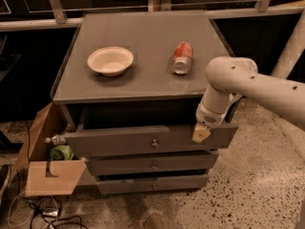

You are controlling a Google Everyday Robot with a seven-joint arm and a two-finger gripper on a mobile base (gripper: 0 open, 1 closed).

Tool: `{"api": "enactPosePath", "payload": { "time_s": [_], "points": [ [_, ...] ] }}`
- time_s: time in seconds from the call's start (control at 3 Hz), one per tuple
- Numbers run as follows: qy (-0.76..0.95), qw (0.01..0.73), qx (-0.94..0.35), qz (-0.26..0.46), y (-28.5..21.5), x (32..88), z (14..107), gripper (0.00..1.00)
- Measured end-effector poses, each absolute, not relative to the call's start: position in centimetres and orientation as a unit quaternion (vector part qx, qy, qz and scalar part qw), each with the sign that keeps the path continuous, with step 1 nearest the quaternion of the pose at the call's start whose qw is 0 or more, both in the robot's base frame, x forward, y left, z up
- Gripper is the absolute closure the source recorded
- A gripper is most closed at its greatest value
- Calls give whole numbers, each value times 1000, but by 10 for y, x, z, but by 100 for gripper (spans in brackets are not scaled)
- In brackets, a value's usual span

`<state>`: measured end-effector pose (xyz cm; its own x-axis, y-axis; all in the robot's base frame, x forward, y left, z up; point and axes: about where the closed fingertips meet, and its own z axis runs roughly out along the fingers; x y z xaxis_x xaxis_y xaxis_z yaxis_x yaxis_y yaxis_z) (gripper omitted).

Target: Open top drawer

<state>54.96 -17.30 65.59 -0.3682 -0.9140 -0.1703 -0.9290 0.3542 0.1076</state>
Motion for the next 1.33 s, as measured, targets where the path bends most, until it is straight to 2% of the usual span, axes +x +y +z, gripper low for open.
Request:
{"api": "enactPosePath", "payload": {
  "time_s": [0.33, 0.67, 1.33],
  "points": [
    [822, 40, -561, 93, -173, 550, 656, 92],
    [822, 40, -561, 93, -173, 550, 656, 100],
    [824, 44, -556, 98, -179, 541, 661, 100]
  ]
}}
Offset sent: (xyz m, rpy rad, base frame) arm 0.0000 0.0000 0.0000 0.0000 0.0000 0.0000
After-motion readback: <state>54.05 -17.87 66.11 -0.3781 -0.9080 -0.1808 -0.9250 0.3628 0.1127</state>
